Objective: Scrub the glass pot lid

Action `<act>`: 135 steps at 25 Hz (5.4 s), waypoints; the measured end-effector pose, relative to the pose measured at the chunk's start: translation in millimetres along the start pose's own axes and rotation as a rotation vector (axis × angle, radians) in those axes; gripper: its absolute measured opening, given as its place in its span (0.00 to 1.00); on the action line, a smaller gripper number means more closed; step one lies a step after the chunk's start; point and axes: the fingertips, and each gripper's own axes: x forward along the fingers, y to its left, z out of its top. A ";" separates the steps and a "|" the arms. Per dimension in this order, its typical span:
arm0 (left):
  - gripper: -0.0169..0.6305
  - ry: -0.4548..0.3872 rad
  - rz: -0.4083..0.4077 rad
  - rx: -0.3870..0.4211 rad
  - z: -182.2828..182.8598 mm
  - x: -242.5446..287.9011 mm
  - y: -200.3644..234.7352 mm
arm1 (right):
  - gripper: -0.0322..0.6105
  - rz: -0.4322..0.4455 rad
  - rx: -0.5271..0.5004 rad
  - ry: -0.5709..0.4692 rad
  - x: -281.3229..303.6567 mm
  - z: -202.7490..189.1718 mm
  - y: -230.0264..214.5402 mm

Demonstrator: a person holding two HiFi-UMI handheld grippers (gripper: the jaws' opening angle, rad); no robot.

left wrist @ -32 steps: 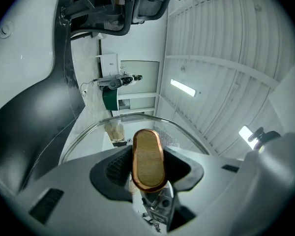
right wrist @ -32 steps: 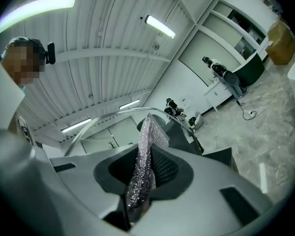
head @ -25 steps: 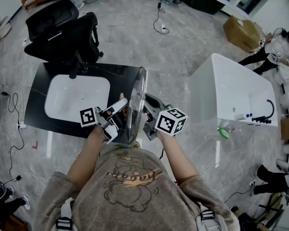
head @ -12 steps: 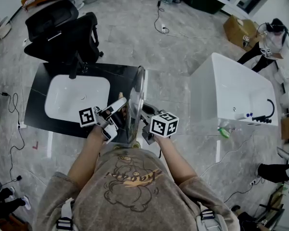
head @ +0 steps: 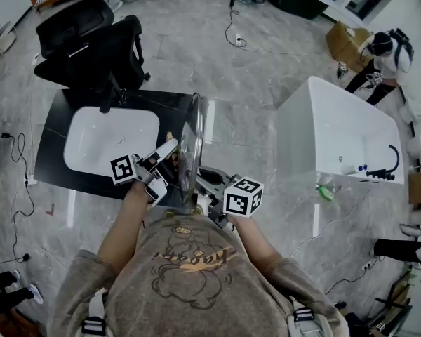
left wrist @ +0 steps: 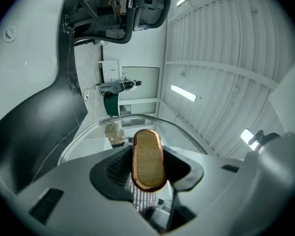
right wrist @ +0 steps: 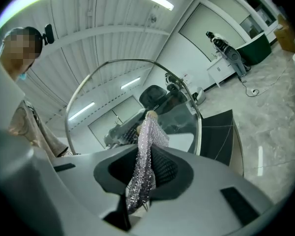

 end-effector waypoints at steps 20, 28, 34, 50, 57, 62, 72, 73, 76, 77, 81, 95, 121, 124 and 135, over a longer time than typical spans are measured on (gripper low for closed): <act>0.30 0.037 0.055 0.046 -6.2 -6.5 5.9 | 0.17 0.011 -0.010 -0.210 -27.4 76.0 13.1; 0.30 0.163 0.347 0.461 14.8 -19.3 14.6 | 0.17 -0.246 -0.046 -0.310 -74.0 90.0 -40.7; 0.30 0.375 0.699 0.959 17.2 -21.1 24.7 | 0.17 -0.415 -0.065 -0.344 -101.8 88.8 -67.3; 0.30 0.534 0.857 1.017 2.0 -29.4 111.7 | 0.17 -0.395 -0.082 -0.304 -83.6 71.5 -54.3; 0.30 0.593 0.921 1.017 -5.6 -26.7 152.2 | 0.17 -0.383 -0.070 -0.287 -78.6 62.3 -51.6; 0.30 0.625 0.947 1.021 -8.1 -26.3 172.6 | 0.17 -0.363 -0.058 -0.266 -67.9 55.6 -52.1; 0.30 0.664 0.985 1.039 -7.1 -23.5 191.3 | 0.17 -0.343 -0.053 -0.229 -55.7 49.4 -54.4; 0.30 0.666 0.988 1.044 -6.8 -23.4 192.3 | 0.17 -0.341 -0.052 -0.225 -54.5 48.6 -54.3; 0.30 0.670 0.994 1.062 -6.9 -23.3 198.2 | 0.17 -0.336 -0.048 -0.215 -52.0 47.1 -54.7; 0.31 0.671 0.996 1.063 -7.6 -23.6 199.1 | 0.17 -0.335 -0.048 -0.212 -51.9 46.7 -55.2; 0.31 0.669 0.993 1.058 -10.0 -23.5 202.6 | 0.17 -0.337 -0.047 -0.207 -51.5 46.0 -57.6; 0.25 0.536 0.909 1.096 5.1 -12.6 137.4 | 0.17 -0.354 -0.058 -0.192 -42.6 43.8 -63.5; 0.05 0.073 0.523 1.142 -1.2 -31.0 -8.9 | 0.17 -0.364 -0.246 -0.202 -24.9 53.0 -32.6; 0.05 0.086 0.523 1.156 -4.4 -29.9 -8.2 | 0.17 -0.370 -0.240 -0.215 -26.9 54.0 -31.5; 0.05 0.126 0.541 1.156 -11.2 -28.3 1.4 | 0.17 -0.361 -0.243 -0.198 -30.5 49.2 -28.7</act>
